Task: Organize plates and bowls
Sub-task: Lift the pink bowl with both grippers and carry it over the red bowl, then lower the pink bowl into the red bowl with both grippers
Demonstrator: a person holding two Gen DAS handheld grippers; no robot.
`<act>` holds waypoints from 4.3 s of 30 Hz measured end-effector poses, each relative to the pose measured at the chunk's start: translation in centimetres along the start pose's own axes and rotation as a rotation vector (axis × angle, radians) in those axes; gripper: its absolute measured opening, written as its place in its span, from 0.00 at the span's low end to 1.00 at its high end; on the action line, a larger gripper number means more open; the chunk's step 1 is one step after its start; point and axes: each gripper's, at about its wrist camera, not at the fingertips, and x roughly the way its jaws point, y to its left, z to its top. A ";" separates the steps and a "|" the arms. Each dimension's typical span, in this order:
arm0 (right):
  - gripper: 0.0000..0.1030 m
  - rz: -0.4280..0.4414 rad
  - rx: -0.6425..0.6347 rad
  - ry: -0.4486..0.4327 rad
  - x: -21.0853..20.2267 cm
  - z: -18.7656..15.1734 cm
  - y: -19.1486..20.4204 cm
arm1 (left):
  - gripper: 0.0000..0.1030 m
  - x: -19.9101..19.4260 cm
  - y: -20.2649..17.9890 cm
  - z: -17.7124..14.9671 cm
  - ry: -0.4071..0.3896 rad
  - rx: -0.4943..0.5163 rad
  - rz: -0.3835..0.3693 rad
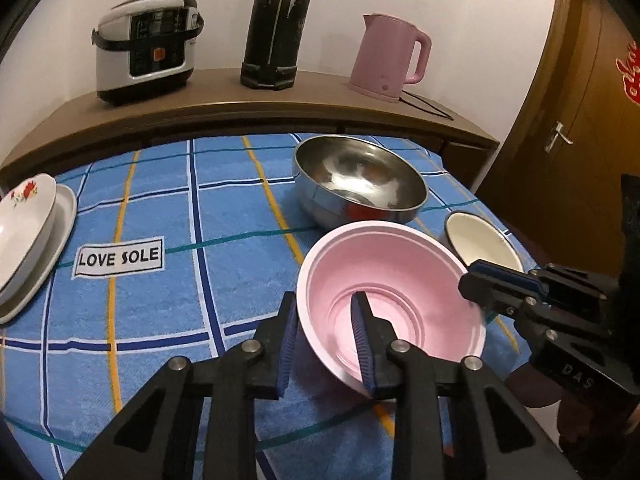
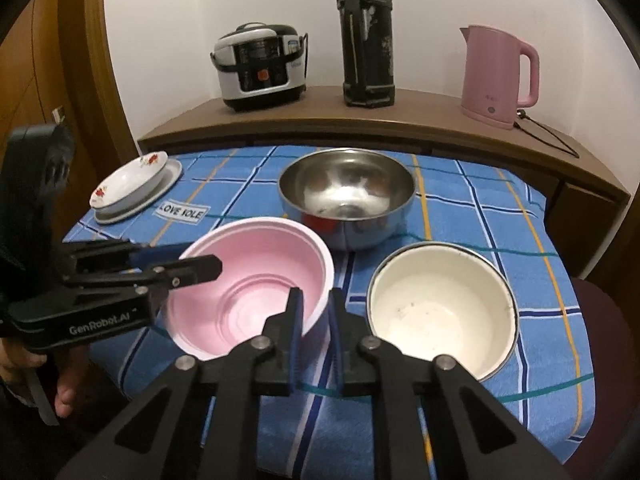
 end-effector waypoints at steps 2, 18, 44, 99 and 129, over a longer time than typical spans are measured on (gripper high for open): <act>0.12 0.014 0.011 -0.001 -0.2 0.2 0.0 | 0.28 -0.5 0.0 0.2 0.002 -0.011 -0.002; 0.12 -0.003 0.053 -0.153 -3.2 6.2 -1.4 | 0.28 -2.1 -1.4 6.8 -0.116 0.047 0.026; 0.12 -0.113 0.152 -0.072 2.4 10.3 -5.7 | 0.28 4.4 0.6 12.9 -0.150 0.088 -0.124; 0.13 -0.129 0.161 0.072 5.7 9.3 -5.5 | 0.28 7.9 2.5 11.6 0.002 0.052 -0.177; 0.13 -0.121 0.152 0.088 6.1 8.8 -4.6 | 0.28 8.1 2.8 11.5 0.023 0.058 -0.162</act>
